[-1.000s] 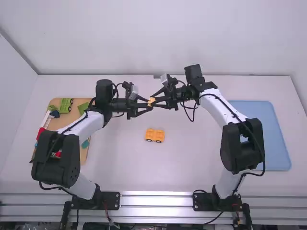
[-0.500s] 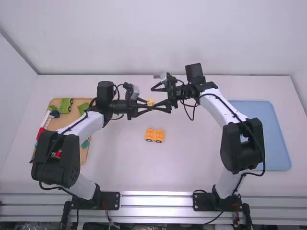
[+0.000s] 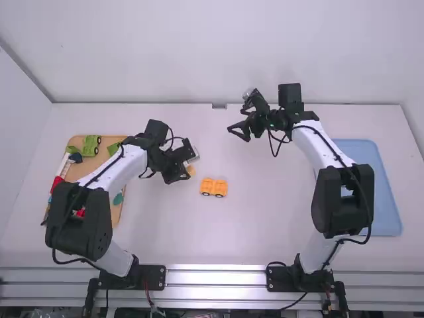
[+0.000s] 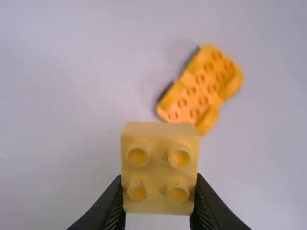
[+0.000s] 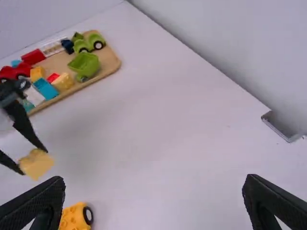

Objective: Assemble lego blocks to make yellow taxi

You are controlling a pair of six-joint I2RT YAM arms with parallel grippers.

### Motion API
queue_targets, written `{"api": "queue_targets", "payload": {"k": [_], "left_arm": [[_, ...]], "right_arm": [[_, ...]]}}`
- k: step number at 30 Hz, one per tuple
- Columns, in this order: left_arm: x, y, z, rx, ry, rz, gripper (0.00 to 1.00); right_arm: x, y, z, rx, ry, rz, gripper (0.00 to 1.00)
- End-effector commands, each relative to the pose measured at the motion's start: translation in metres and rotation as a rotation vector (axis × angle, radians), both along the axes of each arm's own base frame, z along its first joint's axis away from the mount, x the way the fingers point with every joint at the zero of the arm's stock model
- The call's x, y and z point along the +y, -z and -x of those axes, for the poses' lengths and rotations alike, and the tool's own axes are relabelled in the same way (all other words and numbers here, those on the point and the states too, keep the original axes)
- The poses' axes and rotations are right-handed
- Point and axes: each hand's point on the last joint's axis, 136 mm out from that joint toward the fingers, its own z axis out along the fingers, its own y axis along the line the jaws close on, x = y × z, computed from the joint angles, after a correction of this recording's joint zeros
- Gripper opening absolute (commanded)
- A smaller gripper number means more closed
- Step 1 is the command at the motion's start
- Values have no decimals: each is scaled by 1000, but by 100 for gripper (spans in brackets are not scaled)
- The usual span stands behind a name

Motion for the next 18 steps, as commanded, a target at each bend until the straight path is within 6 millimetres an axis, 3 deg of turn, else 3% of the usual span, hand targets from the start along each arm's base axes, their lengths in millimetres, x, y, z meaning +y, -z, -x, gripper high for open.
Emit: {"api": "queue_targets", "payload": {"k": [1,5,11,13,18], "left_arm": [[11,17,2,-85,225,-115,4],[15,41,-6,-72,230,-143,2],[19,79,8,41,277,-197,4],[18,83,14,54,319,-193,4],[14,83,24,59,407,-161,25]], "right_arm": [[4,-27,4,-41,-16,-27,99],[9,-23,10,-19,-31,-18,99],[8,-22,10,-13,-25,-14,99],[8,-22,9,-15,-26,-15,99],[10,-22,11,-16,-31,-14,99]]}}
